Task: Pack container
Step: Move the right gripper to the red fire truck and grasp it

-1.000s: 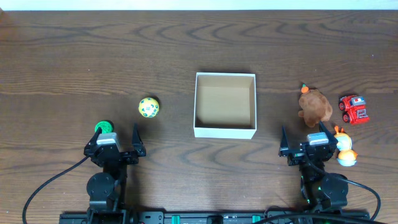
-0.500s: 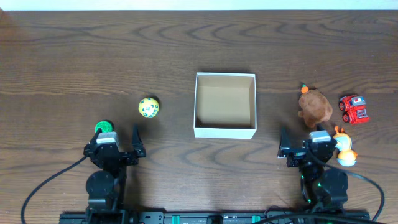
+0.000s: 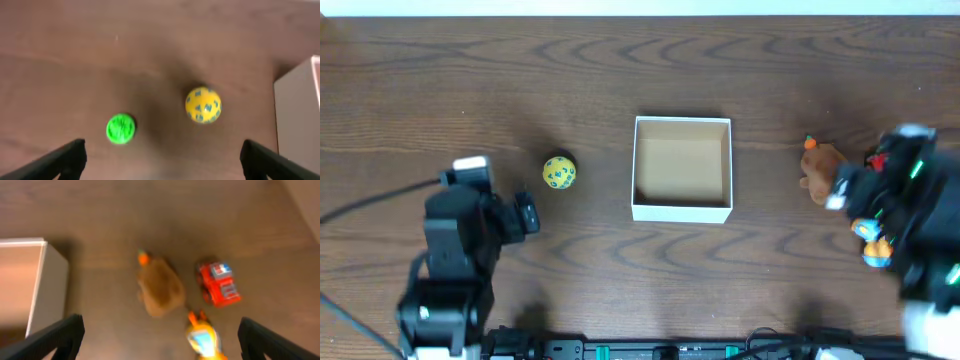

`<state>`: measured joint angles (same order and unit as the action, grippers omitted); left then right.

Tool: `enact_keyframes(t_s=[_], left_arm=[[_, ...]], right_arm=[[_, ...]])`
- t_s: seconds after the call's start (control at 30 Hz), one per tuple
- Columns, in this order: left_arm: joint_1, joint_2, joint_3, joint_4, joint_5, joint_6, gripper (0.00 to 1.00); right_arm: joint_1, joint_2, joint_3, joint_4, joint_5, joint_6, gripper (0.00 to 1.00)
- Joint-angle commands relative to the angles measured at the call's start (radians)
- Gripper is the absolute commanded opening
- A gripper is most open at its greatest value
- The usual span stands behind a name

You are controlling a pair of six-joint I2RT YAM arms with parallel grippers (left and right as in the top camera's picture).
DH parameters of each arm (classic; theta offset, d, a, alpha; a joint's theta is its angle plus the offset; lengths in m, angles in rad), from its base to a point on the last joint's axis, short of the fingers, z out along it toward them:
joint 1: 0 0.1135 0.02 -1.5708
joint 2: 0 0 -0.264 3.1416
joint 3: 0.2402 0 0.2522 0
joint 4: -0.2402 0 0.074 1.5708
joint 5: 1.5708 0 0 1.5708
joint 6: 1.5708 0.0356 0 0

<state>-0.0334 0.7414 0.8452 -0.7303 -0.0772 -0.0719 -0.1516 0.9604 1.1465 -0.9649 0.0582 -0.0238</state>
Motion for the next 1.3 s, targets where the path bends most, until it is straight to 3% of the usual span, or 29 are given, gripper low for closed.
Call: enact_keyframes(t_s=[0.0,0.1,0.2,0.37,0.8,1.03,1.17,1.27], left_arm=[[0.004,0.084,0.101,-0.055,-0.009,-0.013,0.98],[0.004,0.116,0.106,-0.071,-0.009,-0.016,0.98],[0.004,0.128,0.106,-0.088,-0.01,-0.037,0.98],[0.004,0.13,0.106,-0.1,-0.01,-0.039,0.98],[0.004,0.13,0.106,-0.1,-0.01,-0.039,0.98],[0.004,0.13,0.106,-0.099,-0.01,-0.039,0.98],[0.004,0.13,0.106,-0.099,-0.01,-0.051,0.98],[0.004,0.13,0.106,-0.099,-0.01,-0.065,0.98]], right_arm=[[-0.098,0.236,0.287,-0.18,-0.037,-0.118,0.99],[-0.164,0.407,0.47,-0.293,-0.036,-0.174,0.98],[-0.222,0.521,0.548,-0.284,-0.036,-0.177,0.99],[-0.299,0.656,0.551,-0.241,-0.036,-0.294,0.99],[-0.339,1.019,0.551,-0.21,-0.07,-0.318,0.99],[-0.34,1.131,0.551,-0.175,-0.066,-0.317,0.98],[-0.346,1.155,0.551,-0.158,-0.066,-0.317,0.95],[-0.347,1.159,0.551,-0.146,-0.066,-0.317,0.85]])
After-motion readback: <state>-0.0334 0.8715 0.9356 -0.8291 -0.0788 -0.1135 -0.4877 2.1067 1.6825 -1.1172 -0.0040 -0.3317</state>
